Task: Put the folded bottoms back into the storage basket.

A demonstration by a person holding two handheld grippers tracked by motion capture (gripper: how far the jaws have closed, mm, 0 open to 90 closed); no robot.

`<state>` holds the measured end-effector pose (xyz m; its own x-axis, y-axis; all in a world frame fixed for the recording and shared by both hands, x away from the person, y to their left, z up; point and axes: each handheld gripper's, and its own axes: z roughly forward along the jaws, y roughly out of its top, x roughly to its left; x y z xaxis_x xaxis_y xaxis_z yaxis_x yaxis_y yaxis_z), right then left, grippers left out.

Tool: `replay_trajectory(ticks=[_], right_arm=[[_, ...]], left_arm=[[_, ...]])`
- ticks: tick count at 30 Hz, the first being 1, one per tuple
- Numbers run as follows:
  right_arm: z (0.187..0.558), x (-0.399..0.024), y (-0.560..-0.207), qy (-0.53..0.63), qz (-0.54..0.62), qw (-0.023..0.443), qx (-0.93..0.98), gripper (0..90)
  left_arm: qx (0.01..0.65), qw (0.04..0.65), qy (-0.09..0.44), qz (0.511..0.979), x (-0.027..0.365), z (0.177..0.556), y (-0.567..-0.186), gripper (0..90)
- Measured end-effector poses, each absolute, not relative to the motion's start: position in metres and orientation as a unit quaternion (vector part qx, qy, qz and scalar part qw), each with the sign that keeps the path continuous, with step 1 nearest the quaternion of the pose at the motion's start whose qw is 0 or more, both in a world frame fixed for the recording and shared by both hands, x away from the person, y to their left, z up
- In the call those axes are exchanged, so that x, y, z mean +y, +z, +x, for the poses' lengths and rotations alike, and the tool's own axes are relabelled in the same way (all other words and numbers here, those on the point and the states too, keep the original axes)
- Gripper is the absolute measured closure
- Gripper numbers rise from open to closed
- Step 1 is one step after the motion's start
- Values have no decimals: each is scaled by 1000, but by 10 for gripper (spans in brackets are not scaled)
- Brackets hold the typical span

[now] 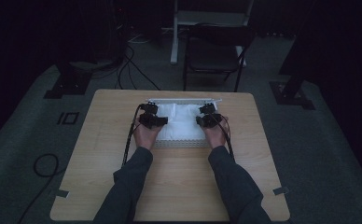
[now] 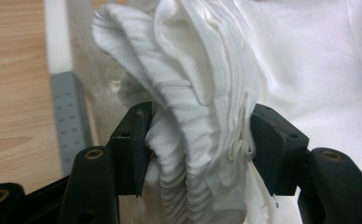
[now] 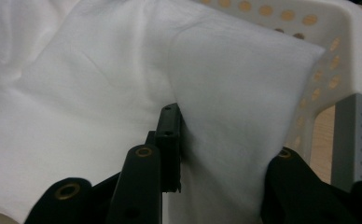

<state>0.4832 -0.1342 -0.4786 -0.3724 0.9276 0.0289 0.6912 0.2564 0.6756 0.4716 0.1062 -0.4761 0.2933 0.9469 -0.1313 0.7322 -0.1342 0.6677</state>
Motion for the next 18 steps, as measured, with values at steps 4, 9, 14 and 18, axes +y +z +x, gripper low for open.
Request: replay_trajectory(ticks=[4, 9, 14, 18], right_arm=[[483, -134, -479, 305, 528, 194, 769, 684], [483, -134, -479, 294, 534, 203, 766, 662], [482, -137, -479, 294, 537, 212, 762, 597], [480, -146, -475, 305, 541, 219, 752, 556]], left_arm=[[572, 327, 171, 732, 110, 471, -475, 422], [574, 336, 196, 721, 114, 467, -471, 446], [569, 321, 200, 731, 117, 468, -473, 538], [565, 310, 206, 736, 119, 469, -477, 614]])
